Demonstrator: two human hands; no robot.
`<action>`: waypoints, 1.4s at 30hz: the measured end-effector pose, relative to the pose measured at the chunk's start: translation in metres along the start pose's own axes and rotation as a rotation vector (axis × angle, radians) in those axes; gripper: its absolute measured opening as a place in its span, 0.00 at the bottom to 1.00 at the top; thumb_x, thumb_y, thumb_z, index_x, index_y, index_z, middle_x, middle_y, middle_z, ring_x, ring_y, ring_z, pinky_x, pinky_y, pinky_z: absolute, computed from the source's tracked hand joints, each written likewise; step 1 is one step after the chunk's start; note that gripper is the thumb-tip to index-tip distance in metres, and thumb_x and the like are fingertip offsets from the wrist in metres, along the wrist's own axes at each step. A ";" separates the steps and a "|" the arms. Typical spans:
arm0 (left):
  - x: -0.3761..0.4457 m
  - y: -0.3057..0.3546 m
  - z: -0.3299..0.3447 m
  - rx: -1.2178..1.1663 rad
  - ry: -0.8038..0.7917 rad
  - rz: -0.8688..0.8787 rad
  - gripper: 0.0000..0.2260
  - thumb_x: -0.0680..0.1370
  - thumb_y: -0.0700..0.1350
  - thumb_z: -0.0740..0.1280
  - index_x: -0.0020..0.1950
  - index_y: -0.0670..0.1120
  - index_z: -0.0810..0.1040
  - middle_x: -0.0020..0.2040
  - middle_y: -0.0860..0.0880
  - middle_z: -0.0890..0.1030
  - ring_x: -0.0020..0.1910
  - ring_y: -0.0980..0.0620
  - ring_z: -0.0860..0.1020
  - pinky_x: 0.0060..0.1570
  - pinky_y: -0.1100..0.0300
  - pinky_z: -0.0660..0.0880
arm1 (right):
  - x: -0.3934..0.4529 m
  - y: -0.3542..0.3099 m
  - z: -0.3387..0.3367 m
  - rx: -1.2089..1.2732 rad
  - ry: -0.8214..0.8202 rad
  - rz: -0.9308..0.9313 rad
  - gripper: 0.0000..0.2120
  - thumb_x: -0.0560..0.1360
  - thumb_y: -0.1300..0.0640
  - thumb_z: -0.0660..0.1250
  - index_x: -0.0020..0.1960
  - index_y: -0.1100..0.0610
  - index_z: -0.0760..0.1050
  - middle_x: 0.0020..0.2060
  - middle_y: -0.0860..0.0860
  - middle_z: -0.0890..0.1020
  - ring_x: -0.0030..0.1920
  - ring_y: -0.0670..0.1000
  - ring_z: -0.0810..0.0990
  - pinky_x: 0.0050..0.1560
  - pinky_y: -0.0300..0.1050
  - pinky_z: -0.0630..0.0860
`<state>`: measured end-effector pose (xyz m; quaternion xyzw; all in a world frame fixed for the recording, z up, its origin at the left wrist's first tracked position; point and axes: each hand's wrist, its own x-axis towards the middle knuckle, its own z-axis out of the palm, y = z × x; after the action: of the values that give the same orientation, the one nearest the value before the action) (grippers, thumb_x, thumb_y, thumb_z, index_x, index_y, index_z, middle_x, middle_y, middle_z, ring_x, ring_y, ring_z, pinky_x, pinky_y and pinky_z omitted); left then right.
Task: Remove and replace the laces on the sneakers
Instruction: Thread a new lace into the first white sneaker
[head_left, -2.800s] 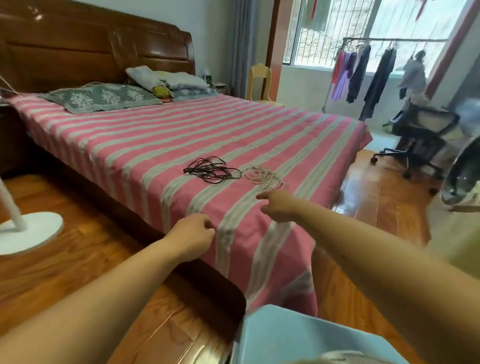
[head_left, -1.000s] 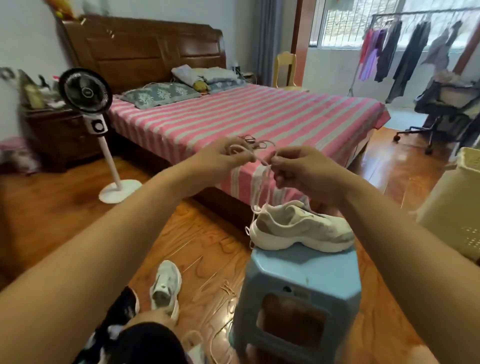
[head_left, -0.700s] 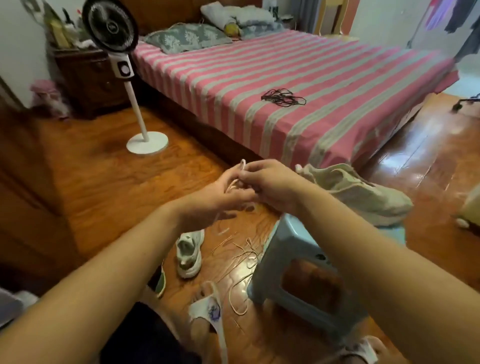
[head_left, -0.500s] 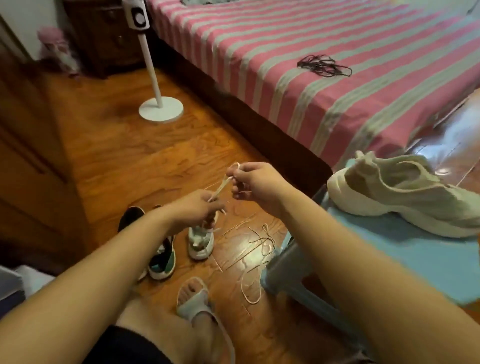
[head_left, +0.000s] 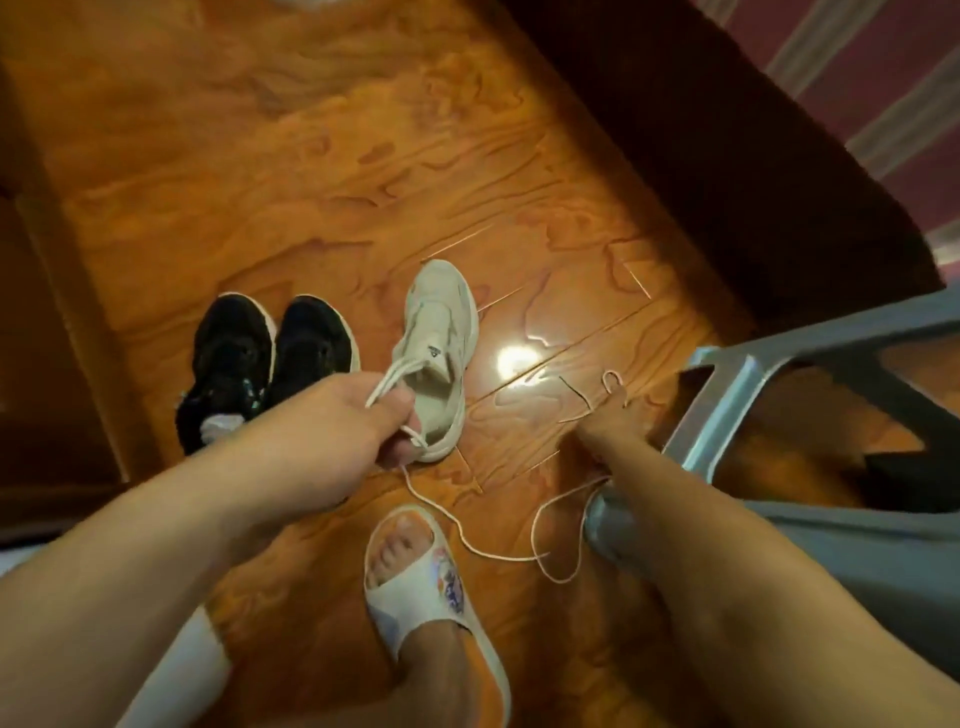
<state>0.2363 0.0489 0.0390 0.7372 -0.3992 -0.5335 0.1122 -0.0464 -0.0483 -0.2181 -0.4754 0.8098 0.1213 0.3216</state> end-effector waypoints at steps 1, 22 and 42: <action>0.000 0.002 0.003 0.011 -0.010 0.002 0.18 0.86 0.53 0.58 0.45 0.48 0.82 0.38 0.51 0.86 0.40 0.54 0.80 0.45 0.56 0.73 | 0.002 0.000 0.007 -0.061 0.045 -0.006 0.37 0.78 0.54 0.64 0.81 0.56 0.49 0.78 0.59 0.54 0.76 0.63 0.57 0.73 0.57 0.63; -0.091 0.161 -0.002 -0.246 0.092 0.196 0.13 0.87 0.51 0.55 0.51 0.46 0.74 0.34 0.47 0.78 0.33 0.48 0.75 0.38 0.59 0.68 | -0.226 -0.059 -0.329 0.790 0.109 -0.334 0.09 0.75 0.63 0.70 0.54 0.65 0.77 0.46 0.58 0.81 0.45 0.59 0.84 0.44 0.51 0.84; -0.064 0.492 0.043 -0.288 0.064 0.605 0.11 0.86 0.46 0.60 0.48 0.42 0.75 0.34 0.44 0.80 0.35 0.45 0.79 0.47 0.49 0.77 | -0.118 0.025 -0.735 0.892 0.635 -0.490 0.14 0.77 0.67 0.67 0.62 0.63 0.75 0.54 0.61 0.78 0.54 0.61 0.80 0.49 0.54 0.80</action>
<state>-0.0392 -0.2172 0.3575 0.5783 -0.5167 -0.5034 0.3810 -0.3257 -0.3225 0.4152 -0.4805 0.7058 -0.4561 0.2511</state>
